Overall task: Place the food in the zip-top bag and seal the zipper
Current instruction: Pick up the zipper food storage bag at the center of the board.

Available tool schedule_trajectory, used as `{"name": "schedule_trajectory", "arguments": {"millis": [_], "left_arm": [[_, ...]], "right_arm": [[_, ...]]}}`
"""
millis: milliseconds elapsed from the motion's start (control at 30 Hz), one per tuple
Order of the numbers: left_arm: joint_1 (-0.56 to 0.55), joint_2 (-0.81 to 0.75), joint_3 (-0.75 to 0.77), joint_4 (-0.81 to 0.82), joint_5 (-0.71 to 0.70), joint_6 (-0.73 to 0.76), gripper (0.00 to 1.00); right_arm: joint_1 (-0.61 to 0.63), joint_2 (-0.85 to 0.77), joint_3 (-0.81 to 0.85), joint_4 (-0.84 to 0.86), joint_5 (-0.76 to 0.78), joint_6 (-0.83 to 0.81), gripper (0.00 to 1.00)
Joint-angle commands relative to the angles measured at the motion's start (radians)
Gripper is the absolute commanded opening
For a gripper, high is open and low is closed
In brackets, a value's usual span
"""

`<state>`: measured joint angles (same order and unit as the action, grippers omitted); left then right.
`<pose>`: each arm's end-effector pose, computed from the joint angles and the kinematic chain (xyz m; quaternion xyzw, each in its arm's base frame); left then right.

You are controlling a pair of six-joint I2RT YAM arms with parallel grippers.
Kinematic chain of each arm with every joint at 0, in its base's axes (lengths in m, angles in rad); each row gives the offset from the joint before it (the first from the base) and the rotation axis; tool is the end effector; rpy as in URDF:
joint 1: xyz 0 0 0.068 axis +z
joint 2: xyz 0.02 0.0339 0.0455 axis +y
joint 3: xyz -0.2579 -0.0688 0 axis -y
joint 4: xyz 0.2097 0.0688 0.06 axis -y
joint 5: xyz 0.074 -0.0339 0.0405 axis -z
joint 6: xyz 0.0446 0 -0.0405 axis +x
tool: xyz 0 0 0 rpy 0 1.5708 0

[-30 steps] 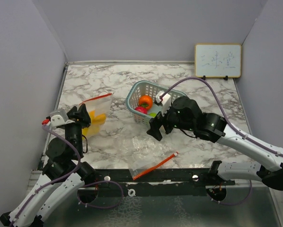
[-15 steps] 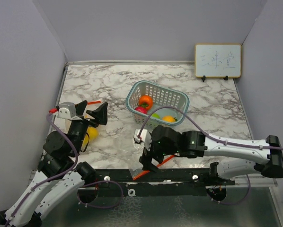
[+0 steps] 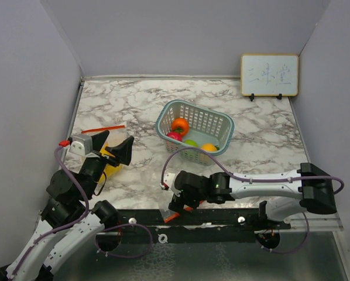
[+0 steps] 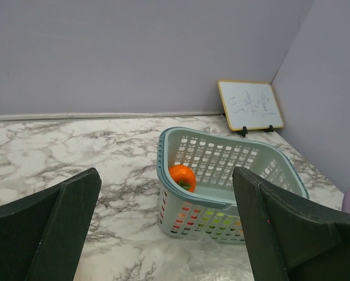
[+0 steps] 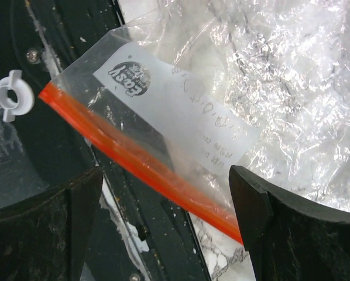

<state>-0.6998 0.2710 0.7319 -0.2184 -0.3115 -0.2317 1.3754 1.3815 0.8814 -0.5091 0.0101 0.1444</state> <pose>0.0438 -0.0190 0.3575 0.0224 0.6207 -0.2639 0.7380 0.0485 0.2426 0.2185 -0.5536 0.7853 0.1874 0.2042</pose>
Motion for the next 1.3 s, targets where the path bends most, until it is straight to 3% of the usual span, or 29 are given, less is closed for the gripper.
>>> {"name": "schedule_trajectory", "arguments": {"millis": [0,133,233,433,567,800,1000,1100,1267], "left_arm": [[0.003,-0.018,0.014,-0.054,0.014,-0.004,0.98],[0.003,-0.034,0.019,-0.072,0.007,0.0,0.98],[0.004,-0.046,0.014,-0.077,-0.001,-0.002,0.98],[0.004,-0.056,0.016,-0.083,0.024,-0.011,0.96],[0.003,-0.061,0.026,-0.092,0.067,-0.022,0.9],[0.004,-0.056,0.032,-0.097,0.203,-0.055,0.73],[0.003,-0.046,0.042,-0.105,0.281,-0.109,0.54],[0.003,-0.058,0.025,-0.076,0.357,-0.117,0.54],[0.005,-0.057,-0.069,0.021,0.419,-0.203,0.72]], "right_arm": [[0.007,0.085,0.009,0.094,0.041,-0.038,0.88],[0.007,0.18,0.029,0.095,0.006,-0.043,0.85],[0.007,0.227,0.051,0.078,0.079,-0.017,0.78],[-0.015,0.243,0.097,0.051,0.233,0.062,0.31],[-0.047,0.164,0.132,0.081,0.266,0.139,0.06],[-0.099,-0.014,0.208,0.216,0.295,0.318,0.02],[-0.209,-0.122,0.176,0.369,0.257,0.446,0.02],[-0.243,-0.14,0.169,0.44,0.188,0.447,0.02],[-0.251,-0.138,0.164,0.55,0.025,0.434,0.02]]}}
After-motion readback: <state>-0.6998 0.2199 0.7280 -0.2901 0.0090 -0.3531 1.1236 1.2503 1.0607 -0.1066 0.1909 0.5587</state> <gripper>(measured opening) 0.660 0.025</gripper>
